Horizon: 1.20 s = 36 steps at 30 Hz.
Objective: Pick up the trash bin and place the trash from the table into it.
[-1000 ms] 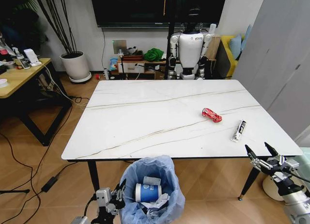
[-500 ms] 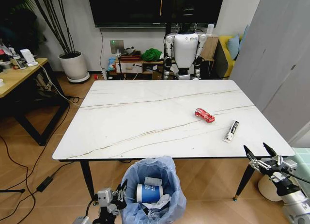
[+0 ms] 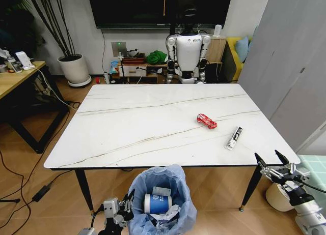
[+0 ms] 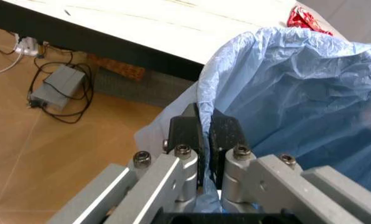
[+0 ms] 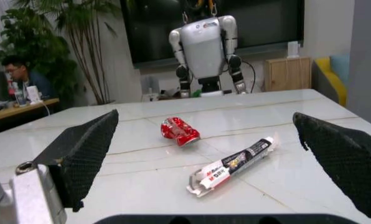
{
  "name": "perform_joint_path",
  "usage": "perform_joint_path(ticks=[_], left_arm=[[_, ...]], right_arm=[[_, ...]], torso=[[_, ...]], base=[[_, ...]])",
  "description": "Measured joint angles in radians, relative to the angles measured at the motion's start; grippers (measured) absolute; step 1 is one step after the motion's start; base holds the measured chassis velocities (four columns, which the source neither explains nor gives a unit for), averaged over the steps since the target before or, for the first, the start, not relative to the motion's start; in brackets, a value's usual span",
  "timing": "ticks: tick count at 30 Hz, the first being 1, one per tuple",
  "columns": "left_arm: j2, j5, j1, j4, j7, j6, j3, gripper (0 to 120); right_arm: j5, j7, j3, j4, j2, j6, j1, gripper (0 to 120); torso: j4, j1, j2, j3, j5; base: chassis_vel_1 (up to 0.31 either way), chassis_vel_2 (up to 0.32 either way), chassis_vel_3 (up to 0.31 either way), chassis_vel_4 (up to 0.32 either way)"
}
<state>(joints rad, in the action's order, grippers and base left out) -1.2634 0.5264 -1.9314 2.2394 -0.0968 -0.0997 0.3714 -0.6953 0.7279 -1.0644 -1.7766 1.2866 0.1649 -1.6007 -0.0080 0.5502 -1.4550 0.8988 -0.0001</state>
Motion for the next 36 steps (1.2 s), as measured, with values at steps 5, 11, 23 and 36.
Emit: perform_joint_path(ticks=[5, 11, 23, 36], left_arm=[[0.001, -0.002, -0.006, 0.004, 0.001, 0.0, 0.002, 0], [0.001, -0.006, -0.022, 0.017, 0.002, 0.006, 0.013, 0], [-0.006, -0.019, -0.076, 0.064, 0.007, 0.009, 0.057, 0], [-0.008, -0.018, -0.099, 0.089, 0.008, 0.009, 0.099, 0]], right_arm=[[0.069, -0.135, 0.073, -0.049, -0.014, 0.008, 0.0, 100], [0.123, -0.464, 0.227, -0.095, -0.084, 0.002, 0.023, 100], [0.024, -0.796, 0.559, -0.069, -0.31, -0.151, 0.208, 100], [-0.128, -1.001, 0.791, 0.005, -0.426, -0.302, 0.407, 100]], torso=[[-0.0001, 0.0, 0.0, 0.0, 0.0], [0.0001, 0.0, 0.0, 0.0, -0.0002], [0.0001, 0.0, 0.0, 0.0, -0.0002], [0.0003, 0.0, 0.0, 0.0, 0.0002]], base=[[-0.063, -0.068, 0.054, 0.06], [-0.006, -0.01, 0.009, 0.008], [0.0, 0.0, 0.0, 0.0], [0.0, 0.0, 0.0, 0.0]])
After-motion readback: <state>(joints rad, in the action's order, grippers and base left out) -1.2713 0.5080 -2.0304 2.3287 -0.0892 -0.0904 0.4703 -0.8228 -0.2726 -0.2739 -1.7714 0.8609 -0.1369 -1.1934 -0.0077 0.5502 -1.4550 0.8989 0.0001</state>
